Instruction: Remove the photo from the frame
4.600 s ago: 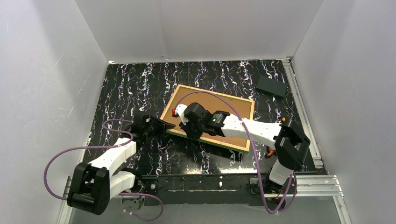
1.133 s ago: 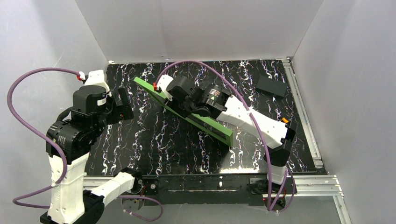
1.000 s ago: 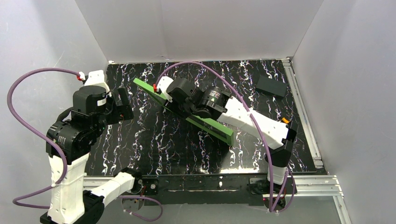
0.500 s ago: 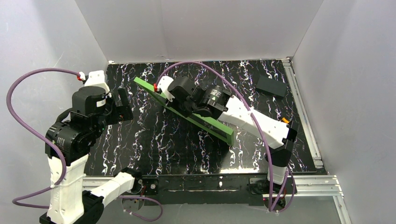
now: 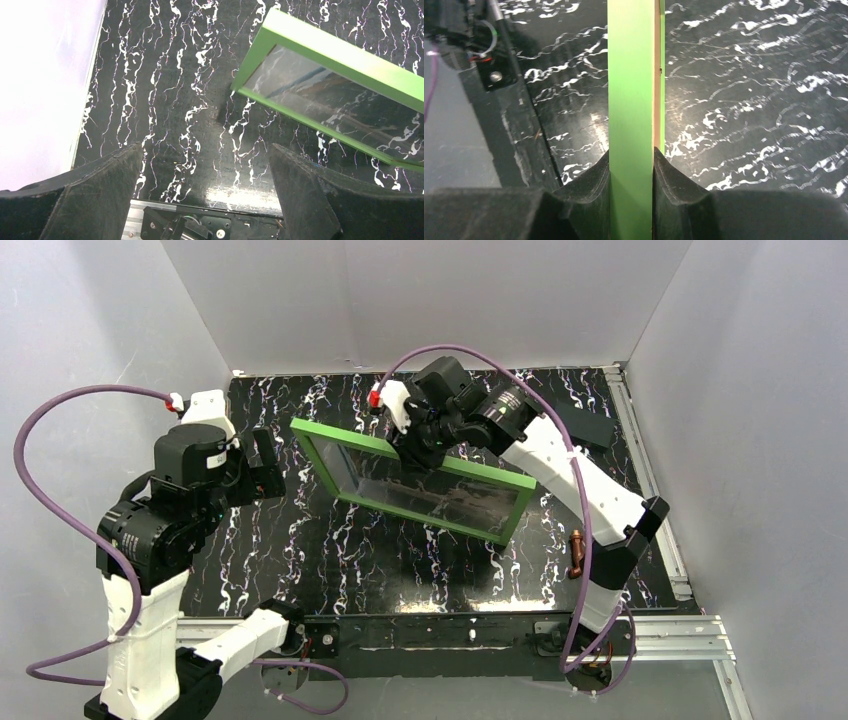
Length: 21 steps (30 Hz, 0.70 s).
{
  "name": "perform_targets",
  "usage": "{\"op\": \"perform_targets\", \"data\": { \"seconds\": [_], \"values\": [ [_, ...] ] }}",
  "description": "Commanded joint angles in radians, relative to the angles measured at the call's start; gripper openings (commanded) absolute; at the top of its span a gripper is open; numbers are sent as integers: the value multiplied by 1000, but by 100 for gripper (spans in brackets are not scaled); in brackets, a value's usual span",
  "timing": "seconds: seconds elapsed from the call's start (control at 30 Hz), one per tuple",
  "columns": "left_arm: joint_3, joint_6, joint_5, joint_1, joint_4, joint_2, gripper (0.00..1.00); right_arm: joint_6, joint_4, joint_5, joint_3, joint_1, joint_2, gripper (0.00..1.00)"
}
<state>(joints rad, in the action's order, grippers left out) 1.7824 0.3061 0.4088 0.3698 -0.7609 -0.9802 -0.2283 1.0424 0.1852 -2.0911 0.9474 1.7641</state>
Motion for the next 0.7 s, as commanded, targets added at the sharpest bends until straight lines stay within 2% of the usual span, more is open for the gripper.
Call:
{"op": "perform_targets", "data": {
  "seconds": [0.0,0.13,0.27,0.33,0.57,0.67],
  "values": [
    [19,-11,21,6,-3,-11,98,1,72,336,-16,-41,-6,1],
    [9,-3,20,7,4,-11,98,-43,73,446,-13,-84,48,1],
    [4,-5,16,10,5,-13,98,-121,92,422,-25,-109,123,1],
    [5,-11,20,13,3,-13,98,-142,111,418,-59,-135,173,1],
    [1,-30,60,37,-2,-13,98,-205,206,544,-232,-227,361,1],
    [-4,-42,77,52,1,-16,98,-243,228,587,-246,-235,419,1]
  ]
}}
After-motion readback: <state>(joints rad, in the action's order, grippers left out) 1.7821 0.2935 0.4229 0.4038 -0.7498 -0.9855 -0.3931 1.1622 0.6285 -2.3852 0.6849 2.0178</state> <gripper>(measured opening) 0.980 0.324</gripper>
